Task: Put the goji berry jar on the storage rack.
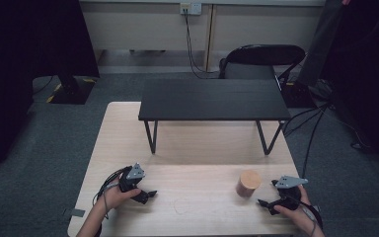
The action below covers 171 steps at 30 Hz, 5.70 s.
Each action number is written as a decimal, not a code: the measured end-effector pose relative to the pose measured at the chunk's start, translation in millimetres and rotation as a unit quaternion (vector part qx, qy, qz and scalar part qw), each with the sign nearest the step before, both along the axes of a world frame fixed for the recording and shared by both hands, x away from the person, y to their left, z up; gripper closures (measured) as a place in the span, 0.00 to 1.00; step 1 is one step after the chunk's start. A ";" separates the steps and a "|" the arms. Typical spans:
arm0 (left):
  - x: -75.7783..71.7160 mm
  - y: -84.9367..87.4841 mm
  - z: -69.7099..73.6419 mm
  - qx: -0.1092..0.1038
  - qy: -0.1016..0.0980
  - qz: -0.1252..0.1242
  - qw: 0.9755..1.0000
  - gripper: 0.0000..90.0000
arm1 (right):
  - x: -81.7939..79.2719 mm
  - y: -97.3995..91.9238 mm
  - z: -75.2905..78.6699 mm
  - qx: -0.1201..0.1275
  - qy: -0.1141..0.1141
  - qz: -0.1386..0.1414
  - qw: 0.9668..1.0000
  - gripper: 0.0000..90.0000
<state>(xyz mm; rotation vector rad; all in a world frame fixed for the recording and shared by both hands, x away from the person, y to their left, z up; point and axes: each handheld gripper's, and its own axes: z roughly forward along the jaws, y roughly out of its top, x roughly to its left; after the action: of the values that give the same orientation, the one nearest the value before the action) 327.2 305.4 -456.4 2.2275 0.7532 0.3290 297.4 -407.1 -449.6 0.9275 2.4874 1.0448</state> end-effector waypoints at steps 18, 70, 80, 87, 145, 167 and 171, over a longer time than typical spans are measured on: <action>0.0 0.0 0.0 0.000 0.000 0.000 1.000 0.00 | 0.7 1.7 1.7 0.004 -0.002 0.010 1.000 0.01; -0.6 -1.0 -0.6 -0.002 0.000 0.005 1.000 0.00 | 22.7 31.8 0.1 0.049 -0.023 0.062 0.997 0.11; -0.4 -1.4 0.0 0.000 0.000 0.005 1.000 0.00 | 26.5 28.4 -1.1 0.051 -0.037 0.093 0.994 0.28; -0.4 -1.4 -0.1 0.000 0.000 0.005 1.000 0.00 | 23.5 29.8 -2.7 0.054 -0.042 0.089 0.994 0.28; -0.2 -1.4 0.1 0.000 0.000 0.005 1.000 0.00 | 90.4 98.5 225.4 0.053 -0.043 0.091 0.993 0.29; -0.6 -1.4 -0.4 -0.002 0.000 0.006 1.000 0.00 | 156.4 150.7 248.7 0.000 -0.030 0.019 0.999 0.29; -0.5 -1.4 -0.3 -0.002 0.000 0.006 1.000 0.00 | 166.9 156.5 244.9 -0.001 -0.024 0.011 1.000 0.29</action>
<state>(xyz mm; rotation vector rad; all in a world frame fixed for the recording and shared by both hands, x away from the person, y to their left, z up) 326.7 304.1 -456.7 2.2211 0.7664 0.3327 464.2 -250.5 -204.7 0.8669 2.4631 1.0588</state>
